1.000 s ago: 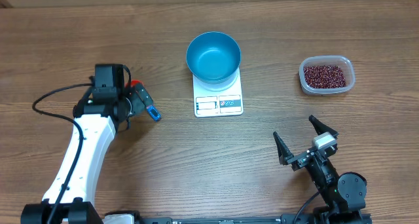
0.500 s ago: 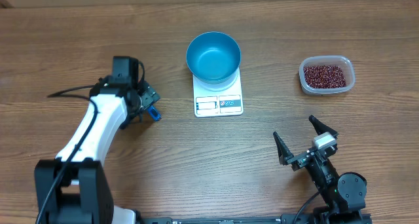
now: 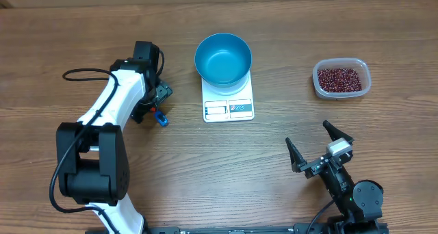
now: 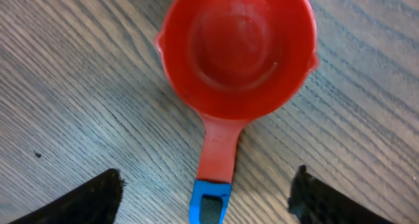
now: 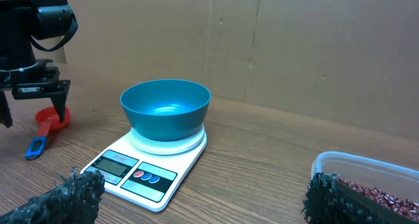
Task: Scoop item into bowl and weigh 150g on scale
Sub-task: 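Lower the left gripper and grasp the red scoop's handle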
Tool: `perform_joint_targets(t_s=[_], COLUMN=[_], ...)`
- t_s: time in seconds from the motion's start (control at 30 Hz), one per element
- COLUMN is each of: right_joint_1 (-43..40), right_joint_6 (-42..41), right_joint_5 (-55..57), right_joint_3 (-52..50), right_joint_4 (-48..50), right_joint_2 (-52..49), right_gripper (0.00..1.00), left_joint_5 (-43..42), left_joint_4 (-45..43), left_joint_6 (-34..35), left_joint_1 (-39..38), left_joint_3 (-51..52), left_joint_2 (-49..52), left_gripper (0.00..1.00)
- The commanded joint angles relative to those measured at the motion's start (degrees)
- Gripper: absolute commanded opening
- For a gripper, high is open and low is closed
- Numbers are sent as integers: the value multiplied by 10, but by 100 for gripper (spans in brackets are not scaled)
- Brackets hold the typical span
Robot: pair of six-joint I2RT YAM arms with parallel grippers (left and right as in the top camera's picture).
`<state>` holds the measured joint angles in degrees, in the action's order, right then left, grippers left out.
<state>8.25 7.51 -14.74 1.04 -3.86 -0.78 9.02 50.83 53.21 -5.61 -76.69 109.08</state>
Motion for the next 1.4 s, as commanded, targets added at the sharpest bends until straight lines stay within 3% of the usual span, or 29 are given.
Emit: perform_joint_targets(t_s=[0.0, 0.5, 0.83, 1.0, 1.37], right_joint_1=[0, 0, 0, 0, 0], right_joint_6=[-3, -3, -3, -3, -3], right_joint_5=[3, 3, 3, 3, 3], right_joint_3=[-6, -6, -6, -6, -6], right_joint_4=[4, 4, 4, 4, 4], right_joint_2=[6, 6, 6, 6, 6], right_gripper=[100, 100, 100, 100, 100], left_joint_5=[3, 6, 26, 26, 25], left_joint_4=[-1, -42, -69, -85, -91], left_joint_6=[41, 55, 21, 21, 21], left_joint_1=[-2, -4, -4, -4, -4], left_joint_3=[-14, -14, -14, -14, -9], left_joint_2=[5, 62, 78, 79, 80], left_gripper=[82, 78, 67, 56, 52])
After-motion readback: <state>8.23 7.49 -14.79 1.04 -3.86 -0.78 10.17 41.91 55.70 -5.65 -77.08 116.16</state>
